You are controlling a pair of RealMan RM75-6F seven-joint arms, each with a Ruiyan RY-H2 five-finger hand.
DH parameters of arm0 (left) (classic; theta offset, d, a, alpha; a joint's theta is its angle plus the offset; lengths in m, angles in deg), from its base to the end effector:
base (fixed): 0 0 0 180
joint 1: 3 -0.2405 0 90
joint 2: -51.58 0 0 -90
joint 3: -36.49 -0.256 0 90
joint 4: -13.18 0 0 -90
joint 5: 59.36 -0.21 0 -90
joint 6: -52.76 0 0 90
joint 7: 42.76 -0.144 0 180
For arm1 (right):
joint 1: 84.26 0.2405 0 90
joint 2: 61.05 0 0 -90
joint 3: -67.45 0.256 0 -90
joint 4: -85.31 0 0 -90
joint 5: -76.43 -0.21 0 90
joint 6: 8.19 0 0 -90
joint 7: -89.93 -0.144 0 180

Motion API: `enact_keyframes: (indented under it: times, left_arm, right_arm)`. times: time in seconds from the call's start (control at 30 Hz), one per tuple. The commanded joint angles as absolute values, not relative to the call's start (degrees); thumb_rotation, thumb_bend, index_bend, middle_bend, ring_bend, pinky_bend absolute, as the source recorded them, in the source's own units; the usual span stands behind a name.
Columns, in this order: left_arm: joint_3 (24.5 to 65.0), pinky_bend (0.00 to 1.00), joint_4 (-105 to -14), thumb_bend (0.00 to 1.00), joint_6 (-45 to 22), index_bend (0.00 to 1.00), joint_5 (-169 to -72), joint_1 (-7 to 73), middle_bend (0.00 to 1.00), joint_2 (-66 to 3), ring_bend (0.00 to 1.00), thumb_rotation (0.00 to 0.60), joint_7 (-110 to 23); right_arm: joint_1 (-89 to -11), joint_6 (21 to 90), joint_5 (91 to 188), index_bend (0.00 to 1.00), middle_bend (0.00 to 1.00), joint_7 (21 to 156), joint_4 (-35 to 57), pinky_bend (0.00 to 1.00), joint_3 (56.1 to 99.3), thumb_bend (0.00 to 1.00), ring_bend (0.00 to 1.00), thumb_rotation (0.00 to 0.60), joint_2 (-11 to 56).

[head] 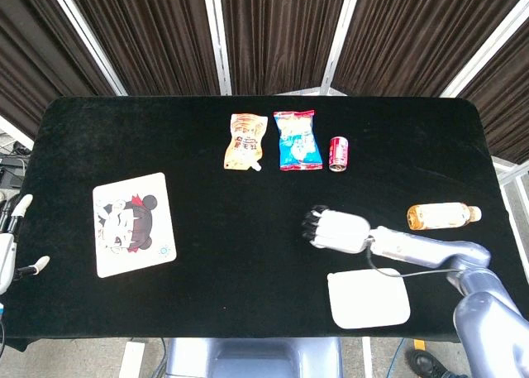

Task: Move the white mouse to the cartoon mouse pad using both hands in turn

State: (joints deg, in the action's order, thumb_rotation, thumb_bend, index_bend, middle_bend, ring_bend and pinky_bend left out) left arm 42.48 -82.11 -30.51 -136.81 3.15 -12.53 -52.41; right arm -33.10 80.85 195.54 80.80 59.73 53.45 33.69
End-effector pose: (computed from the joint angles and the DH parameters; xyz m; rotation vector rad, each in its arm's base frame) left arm -0.3130 0.1974 0.1651 -1.3061 -0.8608 -0.7797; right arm -0.1856 -0.3654 0.0259 2.4380 0.4827 1.0163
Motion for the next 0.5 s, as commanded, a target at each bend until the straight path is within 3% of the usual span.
enact_keyframes:
  times: [0.03, 0.5]
  left_arm:
    - [42.4, 0.00, -82.8, 0.00, -30.1, 0.00, -137.0, 3.2, 0.00, -11.7, 0.00, 0.600, -51.4]
    - [43.2, 0.00, -82.4, 0.00, -24.6, 0.00, -133.7, 5.0, 0.00, -9.2, 0.00, 0.600, -46.8]
  right_arm:
    - [-26.9, 77.7, 197.5, 0.47, 0.53, 86.7, 50.7, 0.51, 53.8, 0.31, 0.39, 0.600, 32.6]
    - [-16.6, 54.6, 194.7, 0.47, 0.53, 98.8, 32.3, 0.52, 58.2, 0.30, 0.39, 0.600, 35.1]
